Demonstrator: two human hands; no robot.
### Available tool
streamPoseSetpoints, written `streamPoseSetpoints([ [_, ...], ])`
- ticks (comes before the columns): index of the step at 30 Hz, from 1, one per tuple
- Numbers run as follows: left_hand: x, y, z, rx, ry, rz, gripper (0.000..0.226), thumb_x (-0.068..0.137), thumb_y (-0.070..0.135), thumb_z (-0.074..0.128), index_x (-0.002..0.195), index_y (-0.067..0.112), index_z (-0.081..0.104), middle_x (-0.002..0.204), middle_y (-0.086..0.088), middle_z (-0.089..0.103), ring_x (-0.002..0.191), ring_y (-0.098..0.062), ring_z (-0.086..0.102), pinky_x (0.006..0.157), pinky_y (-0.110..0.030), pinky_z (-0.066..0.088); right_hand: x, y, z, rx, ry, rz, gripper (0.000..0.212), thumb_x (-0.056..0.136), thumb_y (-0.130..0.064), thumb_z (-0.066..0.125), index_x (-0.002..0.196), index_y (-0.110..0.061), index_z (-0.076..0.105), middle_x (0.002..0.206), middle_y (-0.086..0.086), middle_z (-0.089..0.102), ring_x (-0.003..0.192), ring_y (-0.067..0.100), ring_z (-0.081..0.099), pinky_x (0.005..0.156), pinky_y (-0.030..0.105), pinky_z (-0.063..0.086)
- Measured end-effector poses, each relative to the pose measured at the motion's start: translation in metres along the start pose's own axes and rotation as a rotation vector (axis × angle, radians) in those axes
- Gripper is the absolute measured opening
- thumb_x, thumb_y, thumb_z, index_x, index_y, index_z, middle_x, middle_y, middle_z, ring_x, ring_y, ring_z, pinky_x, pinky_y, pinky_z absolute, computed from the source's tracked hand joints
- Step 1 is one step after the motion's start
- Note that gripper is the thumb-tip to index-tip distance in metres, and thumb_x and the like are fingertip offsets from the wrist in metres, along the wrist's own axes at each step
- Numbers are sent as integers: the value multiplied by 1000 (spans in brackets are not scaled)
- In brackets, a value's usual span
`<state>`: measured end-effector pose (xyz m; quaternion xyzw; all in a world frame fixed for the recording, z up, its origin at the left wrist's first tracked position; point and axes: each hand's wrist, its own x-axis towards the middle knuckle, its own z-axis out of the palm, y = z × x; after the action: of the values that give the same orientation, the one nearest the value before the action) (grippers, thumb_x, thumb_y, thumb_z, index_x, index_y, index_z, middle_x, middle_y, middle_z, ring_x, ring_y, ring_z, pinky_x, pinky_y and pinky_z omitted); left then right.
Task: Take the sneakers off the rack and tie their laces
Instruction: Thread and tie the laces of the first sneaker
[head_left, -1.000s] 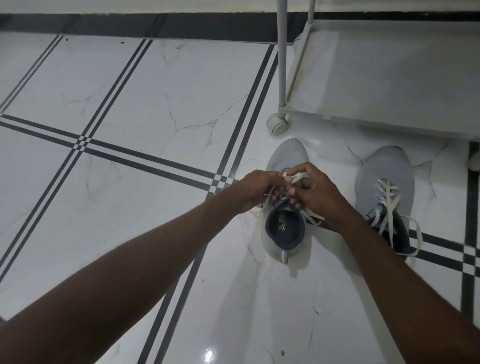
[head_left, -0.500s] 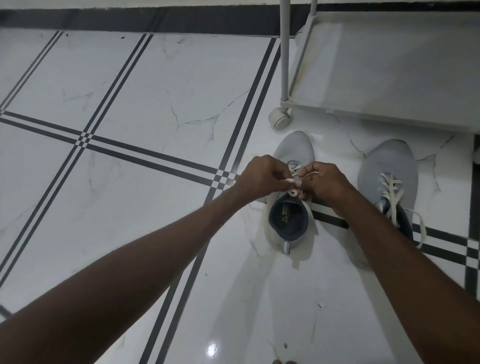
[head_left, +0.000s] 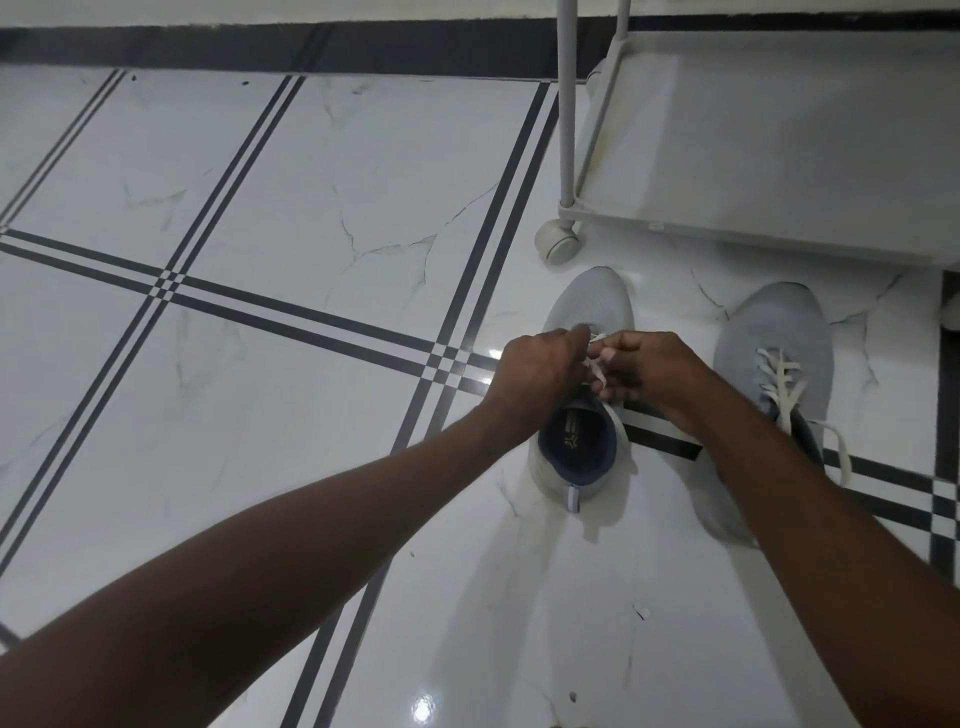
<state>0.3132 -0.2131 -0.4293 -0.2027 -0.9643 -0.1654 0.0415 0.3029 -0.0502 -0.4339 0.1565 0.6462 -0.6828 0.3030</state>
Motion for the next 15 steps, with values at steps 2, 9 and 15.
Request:
streamPoseSetpoints([
  [2, 1, 1, 2, -56, -25, -83, 22, 87, 21, 67, 100, 4, 60, 76, -13, 69, 60, -31, 59, 56, -30, 33, 0, 1, -1, 19, -39, 3, 22, 97, 1, 50, 110, -3, 68, 84, 20, 68, 62, 21, 67, 59, 26, 57],
  [9, 5, -11, 7, -452, -85, -343, 5, 81, 15, 69, 84, 15, 64, 61, 1, 70, 54, -13, 65, 58, -27, 52, -1, -2, 0, -91, -30, -1, 18, 90, 3, 62, 106, 2, 69, 84, 16, 71, 59, 17, 68, 57, 21, 58],
  [15, -1, -28, -9, -666, -307, -450, 11, 87, 16, 73, 83, 10, 65, 61, -6, 71, 43, -10, 56, 48, -19, 45, 0, 5, -1, -448, 314, -109, 1, 79, -8, 77, 78, -8, 76, 58, 4, 72, 45, 12, 69, 58, 23, 58],
])
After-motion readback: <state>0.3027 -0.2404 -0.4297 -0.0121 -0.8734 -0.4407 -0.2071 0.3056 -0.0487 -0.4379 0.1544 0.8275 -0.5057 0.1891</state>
